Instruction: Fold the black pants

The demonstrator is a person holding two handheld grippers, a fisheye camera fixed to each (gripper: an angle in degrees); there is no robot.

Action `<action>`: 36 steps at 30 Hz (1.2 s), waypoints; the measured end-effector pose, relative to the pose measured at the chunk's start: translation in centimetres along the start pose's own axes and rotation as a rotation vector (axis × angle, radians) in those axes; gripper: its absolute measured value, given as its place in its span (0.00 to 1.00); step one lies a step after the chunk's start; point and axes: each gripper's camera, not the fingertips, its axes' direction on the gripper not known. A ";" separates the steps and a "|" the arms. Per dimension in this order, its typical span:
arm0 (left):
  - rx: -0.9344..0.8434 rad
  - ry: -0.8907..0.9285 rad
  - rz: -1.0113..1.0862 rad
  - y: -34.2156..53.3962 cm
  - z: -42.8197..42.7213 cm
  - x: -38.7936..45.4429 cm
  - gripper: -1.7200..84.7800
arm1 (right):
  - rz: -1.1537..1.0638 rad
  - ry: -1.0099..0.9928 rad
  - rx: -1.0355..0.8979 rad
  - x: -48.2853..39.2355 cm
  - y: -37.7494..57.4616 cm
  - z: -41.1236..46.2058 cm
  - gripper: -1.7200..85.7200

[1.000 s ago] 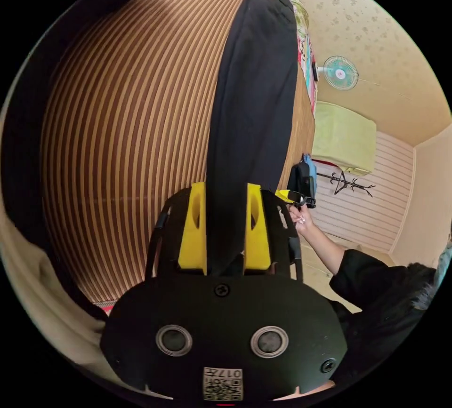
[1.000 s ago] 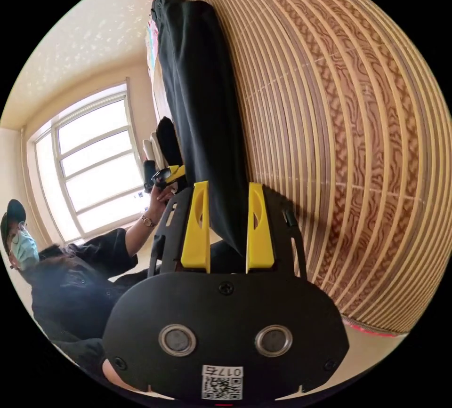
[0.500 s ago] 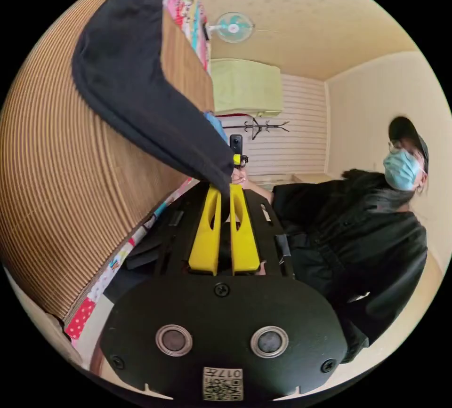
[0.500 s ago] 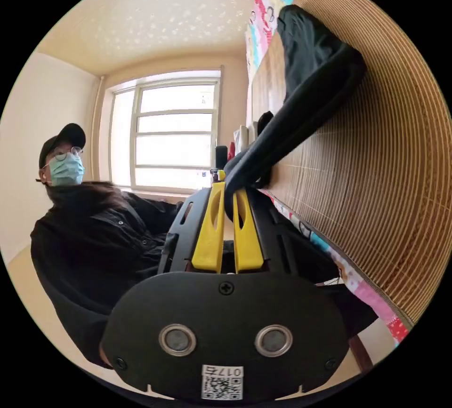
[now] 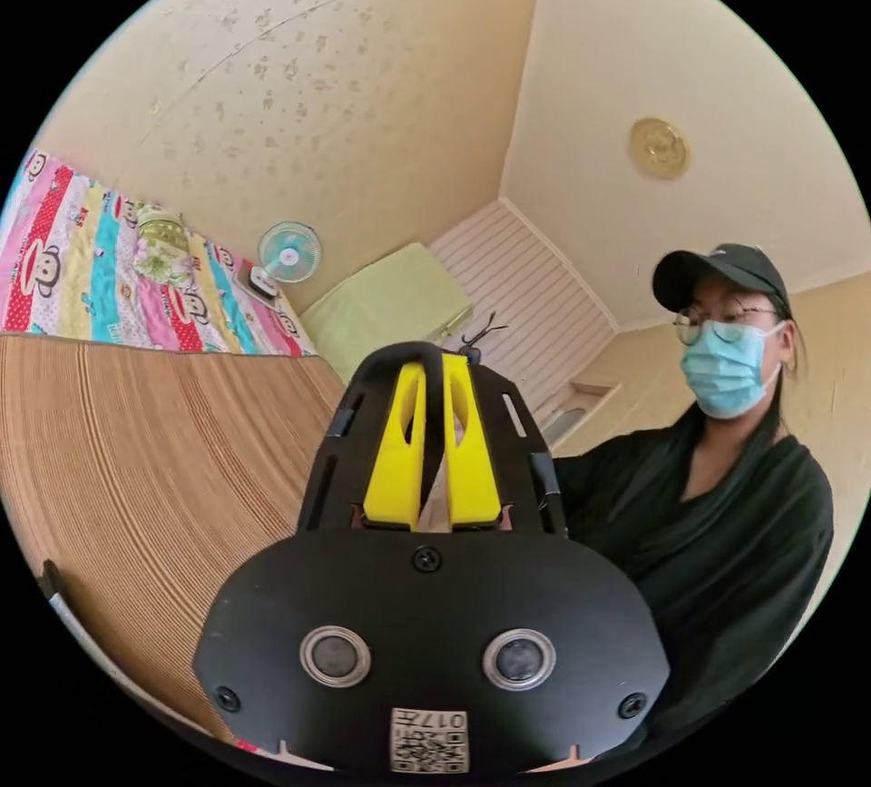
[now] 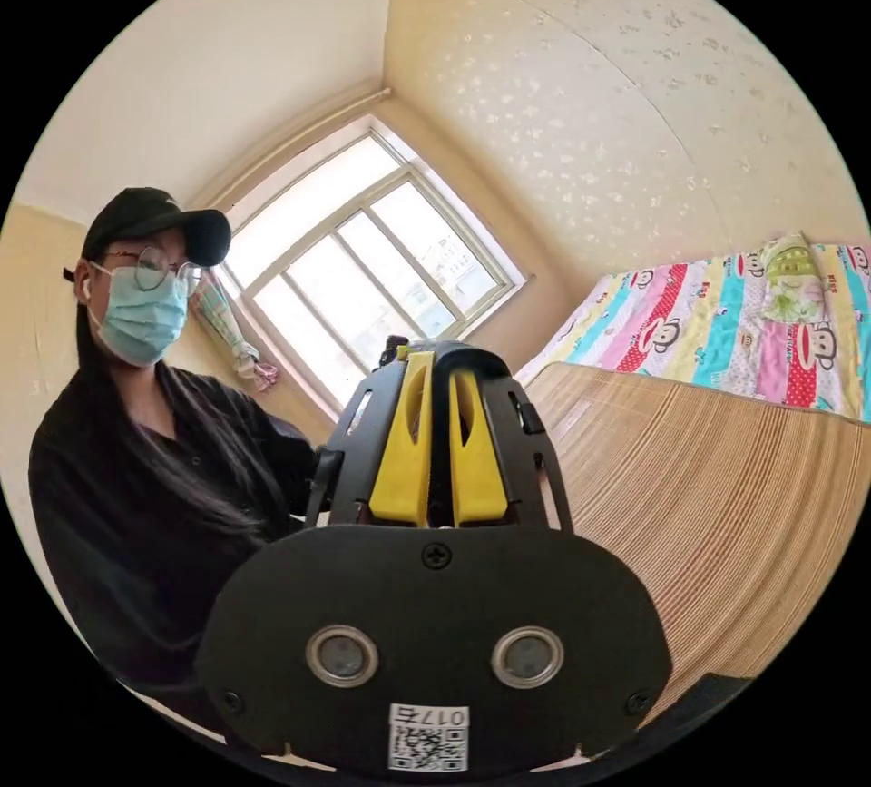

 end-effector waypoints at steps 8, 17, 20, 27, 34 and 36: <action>-0.125 -0.281 -0.144 2.8 5.6 -11.4 0.06 | 0.191 0.083 -0.092 11.4 3.9 7.8 0.03; -0.514 -0.431 -0.843 33.8 11.9 -22.9 0.14 | 0.931 0.125 -0.555 22.4 38.5 16.9 0.10; -0.415 -0.346 -0.976 37.9 10.4 -23.4 0.17 | 1.071 0.157 -0.525 24.2 42.2 14.3 0.12; -0.350 -0.429 -0.774 31.0 10.3 -27.6 0.18 | 0.969 0.178 -0.324 34.2 35.3 14.3 0.20; -0.620 -0.214 -0.822 32.3 20.0 -35.4 0.18 | 1.052 0.018 -0.452 40.2 38.4 24.1 0.20; -0.599 -0.238 -0.857 33.8 20.7 -34.4 0.17 | 1.079 -0.008 -0.462 39.7 39.7 24.5 0.18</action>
